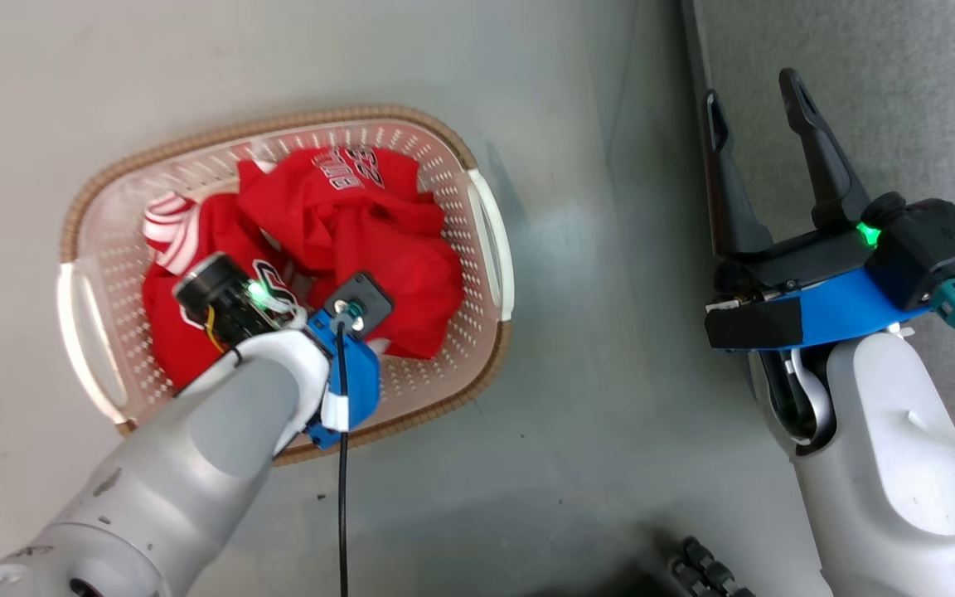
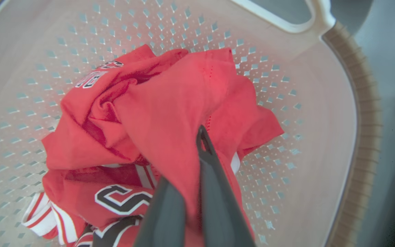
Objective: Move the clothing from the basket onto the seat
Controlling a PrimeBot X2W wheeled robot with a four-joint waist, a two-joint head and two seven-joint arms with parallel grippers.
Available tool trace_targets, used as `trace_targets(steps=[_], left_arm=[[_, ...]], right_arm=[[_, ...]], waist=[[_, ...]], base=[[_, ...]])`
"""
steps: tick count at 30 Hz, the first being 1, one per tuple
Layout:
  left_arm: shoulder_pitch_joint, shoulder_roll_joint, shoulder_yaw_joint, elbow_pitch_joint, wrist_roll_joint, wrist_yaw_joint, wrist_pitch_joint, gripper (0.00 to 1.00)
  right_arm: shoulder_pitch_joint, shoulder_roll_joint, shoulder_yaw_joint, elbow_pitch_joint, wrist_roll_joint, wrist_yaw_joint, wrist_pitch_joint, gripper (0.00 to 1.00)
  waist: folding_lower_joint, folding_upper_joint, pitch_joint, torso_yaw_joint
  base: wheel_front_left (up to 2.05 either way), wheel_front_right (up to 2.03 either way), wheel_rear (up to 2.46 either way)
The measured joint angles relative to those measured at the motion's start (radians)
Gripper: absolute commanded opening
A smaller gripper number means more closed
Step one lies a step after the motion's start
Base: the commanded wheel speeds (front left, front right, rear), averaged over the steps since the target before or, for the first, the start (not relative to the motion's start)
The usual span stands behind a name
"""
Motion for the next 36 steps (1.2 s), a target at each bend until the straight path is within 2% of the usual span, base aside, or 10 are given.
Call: trace_targets(steps=[13,20,25,36], left_arm=[[0.056,-0.051,0.000,-0.048,-0.109,0.000,-0.143,0.00],[0.058,-0.049,0.009,-0.091,-0.180,0.000,-0.169,0.00],[0.052,-0.028,0.105,-0.187,-0.168,0.000,-0.172,0.00],[0.083,0.007,0.339,-0.369,-0.051,0.007,-0.172,0.00]], right_arm=[[0.068,0.000,-0.026,0.046,-0.027,0.000,0.000,1.00],[0.104,0.000,-0.035,0.067,-0.034,0.000,0.000,1.00],[0.132,-0.002,-0.040,0.080,-0.034,0.000,0.000,1.00],[0.175,-0.008,-0.039,0.100,-0.037,0.000,0.000,1.00]], waist=[[-0.0001,0.0000,-0.200,0.057],[-0.0001,0.0000,-0.303,0.090],[-0.0001,0.0000,-0.368,0.111],[-0.0002,0.0001,-0.483,0.141]], base=[[0.00,0.00,0.00],[0.00,0.00,0.00],[0.00,0.00,0.00],[0.00,0.00,0.00]])
